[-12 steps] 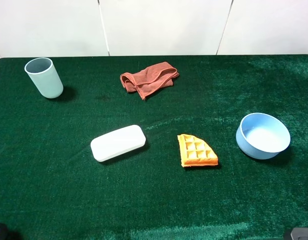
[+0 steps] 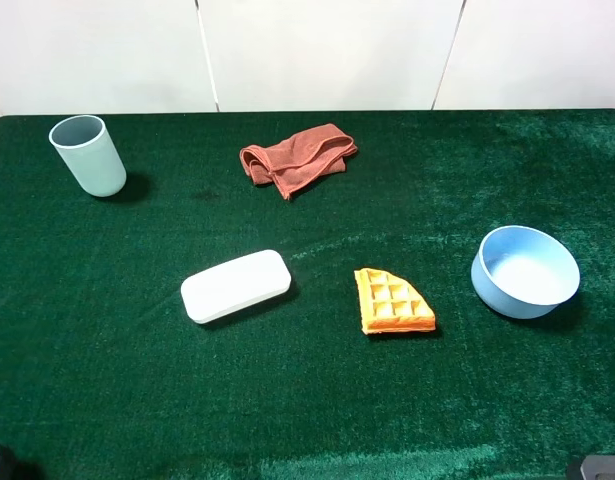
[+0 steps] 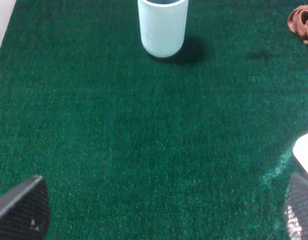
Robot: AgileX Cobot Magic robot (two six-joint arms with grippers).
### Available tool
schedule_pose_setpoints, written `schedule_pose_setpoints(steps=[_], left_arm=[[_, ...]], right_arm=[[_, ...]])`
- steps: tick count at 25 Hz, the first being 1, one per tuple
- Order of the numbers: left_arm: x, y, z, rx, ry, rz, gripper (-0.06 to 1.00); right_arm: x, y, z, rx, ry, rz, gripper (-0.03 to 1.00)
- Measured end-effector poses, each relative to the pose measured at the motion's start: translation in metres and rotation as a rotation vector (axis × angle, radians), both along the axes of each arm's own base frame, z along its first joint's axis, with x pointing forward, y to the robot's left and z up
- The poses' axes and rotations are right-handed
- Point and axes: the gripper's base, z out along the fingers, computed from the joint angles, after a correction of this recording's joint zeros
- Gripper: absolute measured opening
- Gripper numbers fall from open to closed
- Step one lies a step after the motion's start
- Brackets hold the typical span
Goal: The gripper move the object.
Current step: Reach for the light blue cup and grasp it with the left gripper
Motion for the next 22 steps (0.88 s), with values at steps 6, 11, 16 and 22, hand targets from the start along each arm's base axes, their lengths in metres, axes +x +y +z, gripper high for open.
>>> schedule_pose_setpoints(steps=[6, 11, 16, 22], left_arm=[[0.0000, 0.0000, 0.0000, 0.000, 0.000, -0.002, 0.93], [0.0000, 0.0000, 0.0000, 0.000, 0.000, -0.002, 0.93], [0.0000, 0.0000, 0.0000, 0.000, 0.000, -0.002, 0.93], [0.0093, 0.0001, 0.0048, -0.006, 0.058, -0.005, 0.93]], right_arm=[[0.0000, 0.0000, 0.0001, 0.000, -0.001, 0.000, 0.69], [0.0000, 0.0000, 0.0001, 0.000, -0.001, 0.000, 0.69], [0.0000, 0.0000, 0.0001, 0.000, -0.001, 0.000, 0.69], [0.0000, 0.0000, 0.0001, 0.000, -0.001, 0.000, 0.69]])
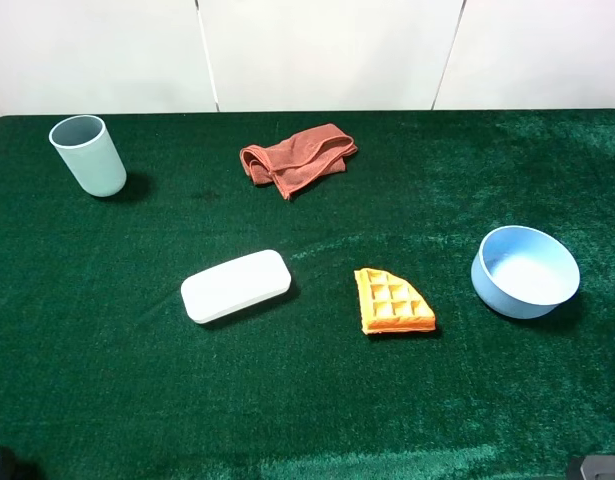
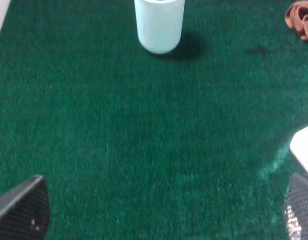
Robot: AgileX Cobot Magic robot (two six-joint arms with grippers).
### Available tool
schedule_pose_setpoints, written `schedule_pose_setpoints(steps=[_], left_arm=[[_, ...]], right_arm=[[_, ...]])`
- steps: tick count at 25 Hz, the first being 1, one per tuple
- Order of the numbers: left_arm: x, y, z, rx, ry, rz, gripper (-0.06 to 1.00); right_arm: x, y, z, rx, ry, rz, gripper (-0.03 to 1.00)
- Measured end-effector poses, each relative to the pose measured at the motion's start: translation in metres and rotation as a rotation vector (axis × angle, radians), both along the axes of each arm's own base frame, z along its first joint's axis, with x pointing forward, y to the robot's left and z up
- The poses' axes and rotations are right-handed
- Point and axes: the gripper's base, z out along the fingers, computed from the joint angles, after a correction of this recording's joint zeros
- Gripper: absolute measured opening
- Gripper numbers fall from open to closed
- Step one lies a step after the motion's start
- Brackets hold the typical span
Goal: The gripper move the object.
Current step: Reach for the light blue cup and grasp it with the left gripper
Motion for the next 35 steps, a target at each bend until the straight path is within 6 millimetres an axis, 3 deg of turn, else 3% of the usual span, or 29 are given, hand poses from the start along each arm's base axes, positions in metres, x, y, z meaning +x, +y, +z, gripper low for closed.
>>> schedule_pose_setpoints(steps=[13, 26, 35], left_arm=[[0.061, 0.002, 0.033, 0.088, 0.240, -0.103, 0.93], [0.151, 0.010, 0.060, 0.192, 0.431, -0.204, 0.93], [0.217, 0.018, 0.054, 0.264, 0.512, -0.218, 0.93]], right_arm=[[0.000, 0.000, 0.000, 0.000, 0.000, 0.000, 0.69], [0.000, 0.000, 0.000, 0.000, 0.000, 0.000, 0.69], [0.000, 0.000, 0.000, 0.000, 0.000, 0.000, 0.69]])
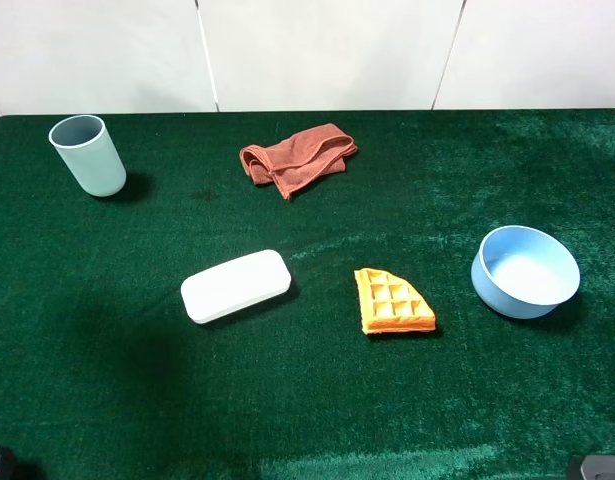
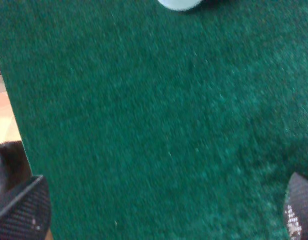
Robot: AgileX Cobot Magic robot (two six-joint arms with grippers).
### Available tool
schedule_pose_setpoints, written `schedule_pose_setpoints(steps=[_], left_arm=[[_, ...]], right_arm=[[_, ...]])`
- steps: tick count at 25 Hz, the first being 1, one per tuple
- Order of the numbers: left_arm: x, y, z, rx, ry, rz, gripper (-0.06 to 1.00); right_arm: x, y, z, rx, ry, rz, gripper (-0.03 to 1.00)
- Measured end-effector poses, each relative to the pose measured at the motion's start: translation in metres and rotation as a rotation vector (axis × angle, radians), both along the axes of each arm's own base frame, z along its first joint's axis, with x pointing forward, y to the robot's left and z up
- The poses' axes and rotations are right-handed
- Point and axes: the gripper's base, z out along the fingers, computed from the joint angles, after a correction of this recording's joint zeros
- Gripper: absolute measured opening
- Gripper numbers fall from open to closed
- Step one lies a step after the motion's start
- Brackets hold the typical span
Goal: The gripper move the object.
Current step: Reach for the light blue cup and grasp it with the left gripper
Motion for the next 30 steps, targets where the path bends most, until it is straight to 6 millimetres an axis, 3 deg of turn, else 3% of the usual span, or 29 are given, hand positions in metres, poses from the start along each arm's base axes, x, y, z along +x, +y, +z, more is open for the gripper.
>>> schedule_pose_setpoints(steps=[13, 24, 30], left_arm=[[0.070, 0.001, -0.055, 0.002, 0.012, -0.025, 0.93], [0.109, -0.025, -0.105, -0.043, 0.011, -0.085, 0.93], [0.135, -0.037, -0.114, -0.046, 0.004, -0.114, 0.93]], right_arm=[[0.000, 0.000, 0.000, 0.000, 0.000, 0.000, 0.69], [0.000, 0.000, 0.000, 0.000, 0.000, 0.000, 0.69], [0.000, 0.000, 0.000, 0.000, 0.000, 0.000, 0.69]])
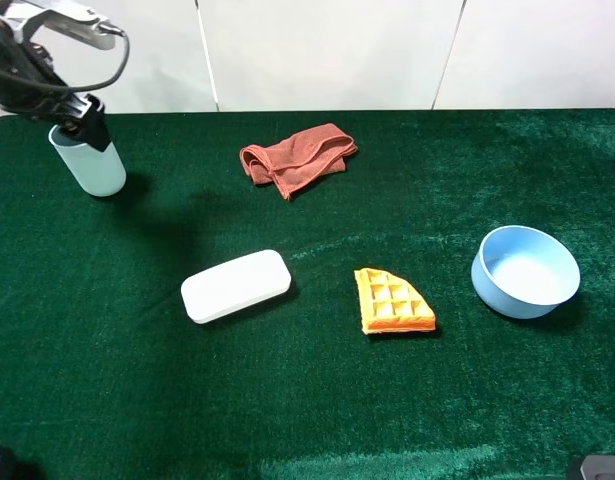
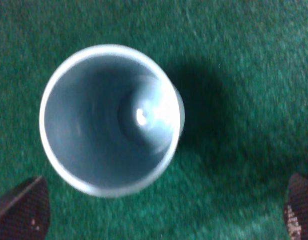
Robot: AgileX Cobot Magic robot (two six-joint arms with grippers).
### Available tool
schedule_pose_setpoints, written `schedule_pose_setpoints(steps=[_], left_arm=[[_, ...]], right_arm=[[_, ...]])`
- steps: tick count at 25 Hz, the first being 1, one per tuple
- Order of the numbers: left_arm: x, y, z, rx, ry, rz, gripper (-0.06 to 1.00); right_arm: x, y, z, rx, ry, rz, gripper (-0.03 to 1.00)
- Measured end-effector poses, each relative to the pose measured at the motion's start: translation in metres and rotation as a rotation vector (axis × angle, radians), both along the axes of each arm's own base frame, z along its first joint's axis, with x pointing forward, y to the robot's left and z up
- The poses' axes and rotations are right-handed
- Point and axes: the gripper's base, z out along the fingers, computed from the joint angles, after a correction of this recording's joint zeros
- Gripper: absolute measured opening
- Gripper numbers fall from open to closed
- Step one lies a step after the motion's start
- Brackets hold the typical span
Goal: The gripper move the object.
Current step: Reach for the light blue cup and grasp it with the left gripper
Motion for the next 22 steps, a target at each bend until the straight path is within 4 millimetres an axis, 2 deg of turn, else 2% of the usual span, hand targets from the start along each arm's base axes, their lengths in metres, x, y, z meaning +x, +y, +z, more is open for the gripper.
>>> schedule_pose_setpoints(steps=[4, 9, 14, 22], left_arm=[[0.018, -0.009, -0.009, 0.001, 0.007, -0.022, 0.93], [0.032, -0.022, -0.030, 0.004, 0.049, -0.053, 0.93], [0.035, -0.031, -0.053, -0.012, 0.109, -0.056, 0.93], [0.034, -0.033, -0.068, -0.011, 0.175, -0.057, 0.93]], right_arm=[[0.000, 0.000, 0.000, 0.000, 0.000, 0.000, 0.69], [0.000, 0.000, 0.000, 0.000, 0.000, 0.000, 0.69], [0.000, 0.000, 0.000, 0.000, 0.000, 0.000, 0.69], [0.000, 0.000, 0.000, 0.000, 0.000, 0.000, 0.69]])
